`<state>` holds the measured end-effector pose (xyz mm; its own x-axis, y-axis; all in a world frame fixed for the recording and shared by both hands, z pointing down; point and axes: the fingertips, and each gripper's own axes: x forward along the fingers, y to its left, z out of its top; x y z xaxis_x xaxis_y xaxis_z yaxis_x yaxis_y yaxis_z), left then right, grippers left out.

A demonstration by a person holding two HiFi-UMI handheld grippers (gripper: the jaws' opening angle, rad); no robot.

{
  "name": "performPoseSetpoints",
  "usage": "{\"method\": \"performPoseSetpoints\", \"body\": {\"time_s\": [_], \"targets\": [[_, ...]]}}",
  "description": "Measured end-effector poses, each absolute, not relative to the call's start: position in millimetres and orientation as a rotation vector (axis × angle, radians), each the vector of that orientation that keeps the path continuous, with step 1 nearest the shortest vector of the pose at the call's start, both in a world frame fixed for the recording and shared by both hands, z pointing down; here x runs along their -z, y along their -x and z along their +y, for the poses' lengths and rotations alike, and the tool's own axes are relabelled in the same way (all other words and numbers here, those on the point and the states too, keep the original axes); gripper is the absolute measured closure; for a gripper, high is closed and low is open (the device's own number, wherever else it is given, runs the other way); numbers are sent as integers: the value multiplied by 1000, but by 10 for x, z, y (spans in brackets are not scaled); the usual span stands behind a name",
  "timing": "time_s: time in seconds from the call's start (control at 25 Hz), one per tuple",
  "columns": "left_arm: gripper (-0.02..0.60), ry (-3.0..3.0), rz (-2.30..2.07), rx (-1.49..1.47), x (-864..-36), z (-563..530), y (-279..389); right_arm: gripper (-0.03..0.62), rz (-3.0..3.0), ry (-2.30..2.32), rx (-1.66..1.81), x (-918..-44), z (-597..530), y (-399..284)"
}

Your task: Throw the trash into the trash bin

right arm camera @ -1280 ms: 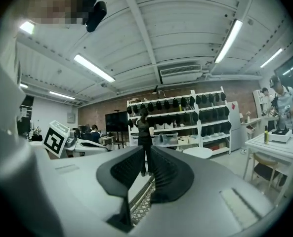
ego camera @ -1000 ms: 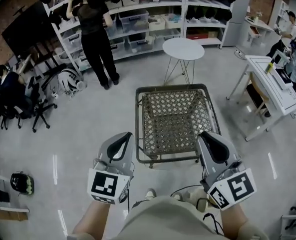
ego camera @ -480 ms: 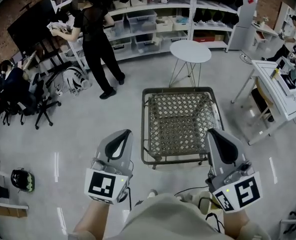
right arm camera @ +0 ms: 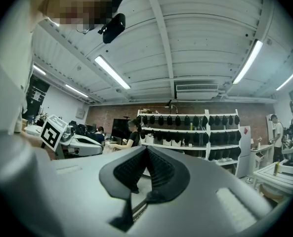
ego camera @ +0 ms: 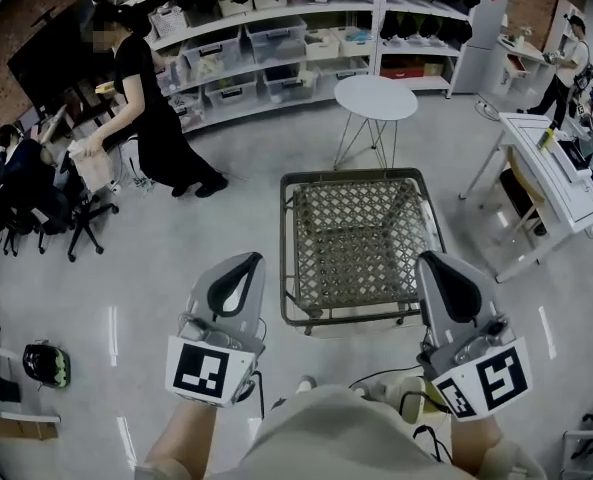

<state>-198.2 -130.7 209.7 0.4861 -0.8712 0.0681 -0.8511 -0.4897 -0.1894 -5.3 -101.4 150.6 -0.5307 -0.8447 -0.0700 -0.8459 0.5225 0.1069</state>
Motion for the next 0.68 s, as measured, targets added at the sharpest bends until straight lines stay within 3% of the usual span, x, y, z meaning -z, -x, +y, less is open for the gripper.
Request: {"method": "performPoseSetpoints", "body": {"time_s": [0.68], "targets": [[578, 2607, 1497, 282, -2115, -1261, 1906, 591, 2748, 1530, -180, -1526, -944, -11]]}}
